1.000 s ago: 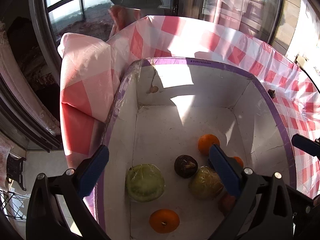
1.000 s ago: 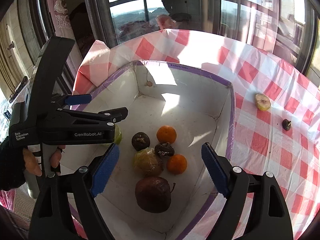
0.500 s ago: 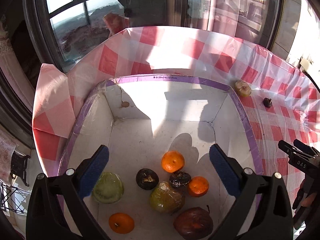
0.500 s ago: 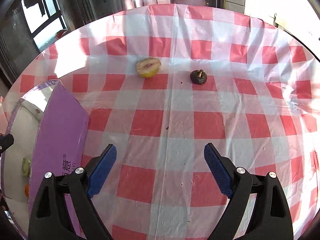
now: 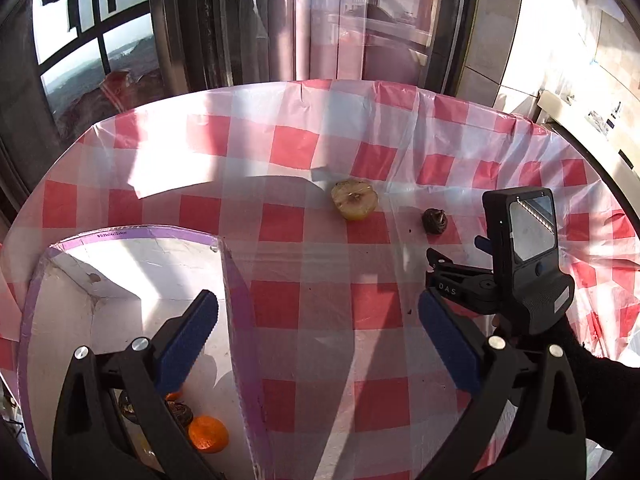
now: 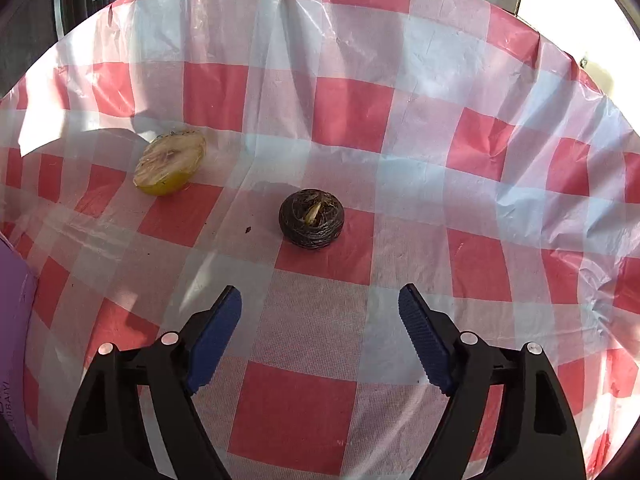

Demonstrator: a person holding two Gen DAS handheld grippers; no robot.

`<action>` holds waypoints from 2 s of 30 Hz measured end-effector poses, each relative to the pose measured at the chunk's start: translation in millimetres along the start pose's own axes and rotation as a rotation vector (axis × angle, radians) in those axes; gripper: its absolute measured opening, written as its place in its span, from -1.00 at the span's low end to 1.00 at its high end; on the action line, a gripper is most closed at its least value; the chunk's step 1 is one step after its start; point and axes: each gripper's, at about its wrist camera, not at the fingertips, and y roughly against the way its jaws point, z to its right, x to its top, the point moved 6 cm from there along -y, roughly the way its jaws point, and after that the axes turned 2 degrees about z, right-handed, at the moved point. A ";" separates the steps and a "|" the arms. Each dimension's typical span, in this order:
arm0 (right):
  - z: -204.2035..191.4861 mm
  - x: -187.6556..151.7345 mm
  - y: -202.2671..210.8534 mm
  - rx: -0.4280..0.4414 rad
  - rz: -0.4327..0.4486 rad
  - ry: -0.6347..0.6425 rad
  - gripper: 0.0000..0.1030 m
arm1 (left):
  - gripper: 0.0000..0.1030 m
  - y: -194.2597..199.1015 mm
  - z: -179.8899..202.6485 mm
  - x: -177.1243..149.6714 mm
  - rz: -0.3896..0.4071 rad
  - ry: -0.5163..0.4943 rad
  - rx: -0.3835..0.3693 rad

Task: Organize fruits
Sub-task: 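Grasp the cut pale fruit half with the left tool while the right tool grasps the last dark brown fruit, then carry the pale fruit half and the dark brown fruit in both tools over the box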

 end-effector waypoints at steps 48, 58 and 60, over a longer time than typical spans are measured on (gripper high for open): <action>12.6 32.5 -30.6 0.138 0.041 -0.032 -0.21 | 0.17 -188.5 31.6 16.9 -0.152 0.015 0.007; 6.7 24.9 -28.2 0.106 0.042 -0.014 -0.22 | 0.17 -136.8 29.2 -33.5 -0.190 -0.009 -0.035; 6.7 13.9 -18.7 0.097 0.032 -0.019 -0.22 | 0.17 -125.8 29.2 -43.2 -0.195 -0.019 -0.049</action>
